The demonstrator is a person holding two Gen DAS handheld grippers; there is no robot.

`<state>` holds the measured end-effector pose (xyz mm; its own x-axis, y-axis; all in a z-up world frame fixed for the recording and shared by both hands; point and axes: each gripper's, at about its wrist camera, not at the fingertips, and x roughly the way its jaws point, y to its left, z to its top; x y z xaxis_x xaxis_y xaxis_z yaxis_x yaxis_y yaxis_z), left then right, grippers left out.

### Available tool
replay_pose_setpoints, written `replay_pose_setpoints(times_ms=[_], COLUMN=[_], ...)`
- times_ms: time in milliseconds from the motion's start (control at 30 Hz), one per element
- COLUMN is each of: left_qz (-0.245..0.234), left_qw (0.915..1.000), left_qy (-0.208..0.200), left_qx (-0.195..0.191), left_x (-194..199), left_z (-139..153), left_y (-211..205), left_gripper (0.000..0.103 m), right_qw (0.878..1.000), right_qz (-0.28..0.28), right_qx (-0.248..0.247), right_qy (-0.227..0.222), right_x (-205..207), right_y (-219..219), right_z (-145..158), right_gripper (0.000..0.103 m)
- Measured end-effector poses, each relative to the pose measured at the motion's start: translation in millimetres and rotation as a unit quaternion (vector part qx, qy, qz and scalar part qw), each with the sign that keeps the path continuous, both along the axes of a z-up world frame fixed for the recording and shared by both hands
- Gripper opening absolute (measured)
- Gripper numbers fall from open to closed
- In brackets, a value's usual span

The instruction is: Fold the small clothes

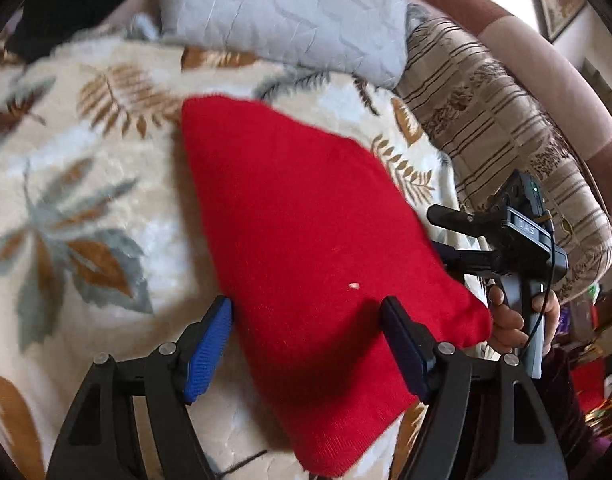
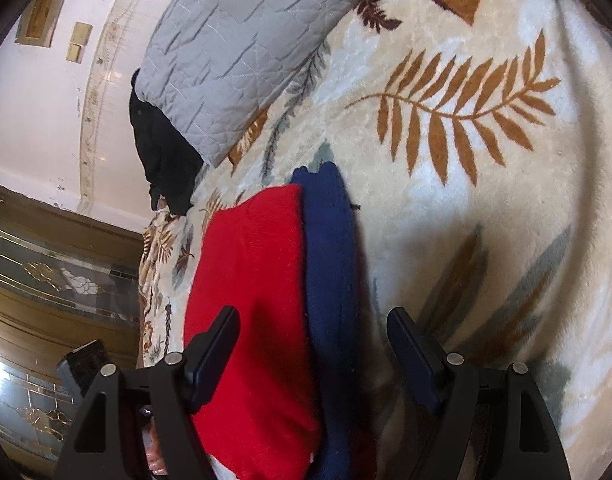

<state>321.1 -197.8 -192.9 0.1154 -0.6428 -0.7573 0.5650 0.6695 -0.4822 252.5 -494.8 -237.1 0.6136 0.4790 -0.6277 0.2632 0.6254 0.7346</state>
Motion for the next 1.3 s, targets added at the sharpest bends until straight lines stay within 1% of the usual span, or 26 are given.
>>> replay_pose_setpoints(times_ms=[133, 200, 300, 500, 567, 600, 667, 700, 733, 800, 833, 900, 1033, 1300], left_qz=[0.012, 0.017, 0.021, 0.021, 0.025, 0.026, 0.026, 0.025, 0.024, 0.023, 0.023, 0.020, 0.019, 0.029], left_qw=[0.9986, 0.9976, 0.9964, 0.9942, 0.9929, 0.9929, 0.9940, 0.9946, 0.9950, 0.9951, 0.9952, 0.9958, 0.9960, 0.9948], left_qy=[0.040, 0.053, 0.065, 0.080, 0.082, 0.080, 0.069, 0.063, 0.057, 0.048, 0.045, 0.035, 0.014, -0.032], left_qx=[-0.033, -0.042, -0.050, -0.069, -0.082, -0.084, -0.081, -0.079, -0.079, -0.083, -0.084, -0.082, -0.086, -0.092], left_x=[10, 15, 19, 24, 24, 24, 23, 23, 22, 22, 21, 20, 17, 4], left_z=[-8, -11, -14, -18, -18, -18, -16, -15, -14, -11, -10, -6, 6, 37], left_y=[2, 3, 2, -1, 1, 0, 0, -1, 0, 2, 2, 2, 6, 33], left_gripper=[0.077, 0.077, 0.077, 0.077, 0.076, 0.076, 0.068, 0.058, 0.054, 0.050, 0.049, 0.046, 0.045, 0.045], right_qw=[0.999, 0.999, 0.998, 0.997, 0.997, 0.997, 0.997, 0.997, 0.997, 0.997, 0.997, 0.997, 0.995, 0.990], right_qz=[0.023, 0.034, 0.047, 0.068, 0.069, 0.068, 0.071, 0.071, 0.070, 0.066, 0.066, 0.067, 0.067, 0.075], right_qx=[0.018, 0.024, 0.038, 0.036, 0.033, 0.030, 0.018, 0.009, 0.003, -0.007, -0.011, -0.025, -0.048, -0.047], right_qy=[0.012, 0.010, 0.004, -0.007, -0.012, -0.015, -0.020, -0.021, -0.024, -0.032, -0.035, -0.043, -0.062, -0.106], right_x=[11, 15, 23, 36, 37, 37, 37, 37, 36, 35, 33, 32, 27, 17], right_y=[4, 7, 12, 29, 34, 37, 43, 46, 48, 49, 49, 53, 63, 83], right_z=[-12, -15, -18, -19, -18, -17, -14, -12, -10, -5, -3, 3, 17, 43], right_gripper=[0.079, 0.079, 0.079, 0.080, 0.080, 0.078, 0.073, 0.069, 0.067, 0.058, 0.057, 0.052, 0.049, 0.048])
